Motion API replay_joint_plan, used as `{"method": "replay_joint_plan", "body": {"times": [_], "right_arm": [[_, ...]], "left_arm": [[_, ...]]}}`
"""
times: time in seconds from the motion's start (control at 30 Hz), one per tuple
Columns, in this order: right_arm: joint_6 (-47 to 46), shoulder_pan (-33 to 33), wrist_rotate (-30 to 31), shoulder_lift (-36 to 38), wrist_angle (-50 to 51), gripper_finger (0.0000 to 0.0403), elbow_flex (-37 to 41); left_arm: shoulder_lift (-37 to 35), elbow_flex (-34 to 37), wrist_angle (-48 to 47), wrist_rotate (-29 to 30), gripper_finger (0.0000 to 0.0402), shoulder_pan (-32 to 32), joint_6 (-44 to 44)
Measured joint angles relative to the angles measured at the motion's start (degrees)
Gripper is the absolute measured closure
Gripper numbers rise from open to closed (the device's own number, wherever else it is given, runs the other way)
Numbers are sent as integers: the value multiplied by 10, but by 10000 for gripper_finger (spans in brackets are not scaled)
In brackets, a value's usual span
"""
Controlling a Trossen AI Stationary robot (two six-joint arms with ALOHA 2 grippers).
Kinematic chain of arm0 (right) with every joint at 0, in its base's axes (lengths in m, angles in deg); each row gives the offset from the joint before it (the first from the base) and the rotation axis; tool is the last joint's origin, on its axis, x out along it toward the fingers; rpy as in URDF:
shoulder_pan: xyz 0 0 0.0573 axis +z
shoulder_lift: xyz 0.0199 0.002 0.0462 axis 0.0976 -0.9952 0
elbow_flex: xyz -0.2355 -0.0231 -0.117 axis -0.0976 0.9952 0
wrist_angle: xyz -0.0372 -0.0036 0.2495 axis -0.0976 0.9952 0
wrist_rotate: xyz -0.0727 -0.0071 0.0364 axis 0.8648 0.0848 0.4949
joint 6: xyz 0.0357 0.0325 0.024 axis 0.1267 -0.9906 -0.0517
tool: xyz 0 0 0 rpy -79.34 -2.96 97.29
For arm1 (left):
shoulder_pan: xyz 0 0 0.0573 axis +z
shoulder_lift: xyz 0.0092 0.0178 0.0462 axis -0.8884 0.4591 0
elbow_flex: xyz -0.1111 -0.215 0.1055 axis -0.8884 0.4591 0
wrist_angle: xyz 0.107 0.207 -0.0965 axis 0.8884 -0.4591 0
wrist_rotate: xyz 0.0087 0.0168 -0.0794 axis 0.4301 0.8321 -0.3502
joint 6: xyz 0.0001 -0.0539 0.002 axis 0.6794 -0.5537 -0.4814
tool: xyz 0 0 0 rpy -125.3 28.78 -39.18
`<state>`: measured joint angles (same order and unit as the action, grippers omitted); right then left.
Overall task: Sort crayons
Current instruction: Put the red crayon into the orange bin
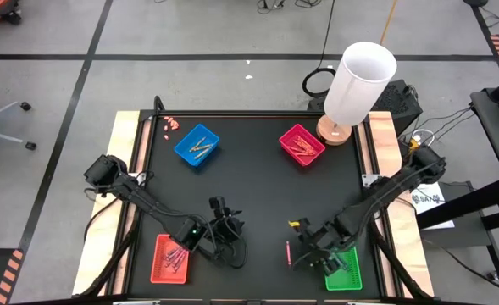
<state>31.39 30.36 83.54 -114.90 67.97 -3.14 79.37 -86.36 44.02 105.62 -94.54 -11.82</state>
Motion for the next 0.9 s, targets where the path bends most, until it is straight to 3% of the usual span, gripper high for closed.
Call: {"method": "replay_joint_plan", "body": {"times": [0.2, 0.53, 0.9], "right_arm": [[88, -23, 6, -42, -31, 259, -25], [187, -39, 32, -148, 6, 259, -99], [283, -40, 65, -197, 21, 259, -104]], "left_arm": [[0, 0, 0, 0, 230, 0, 0], [0, 0, -2, -13, 230, 0, 0], [0, 0, -3, -33, 230, 0, 2]]}}
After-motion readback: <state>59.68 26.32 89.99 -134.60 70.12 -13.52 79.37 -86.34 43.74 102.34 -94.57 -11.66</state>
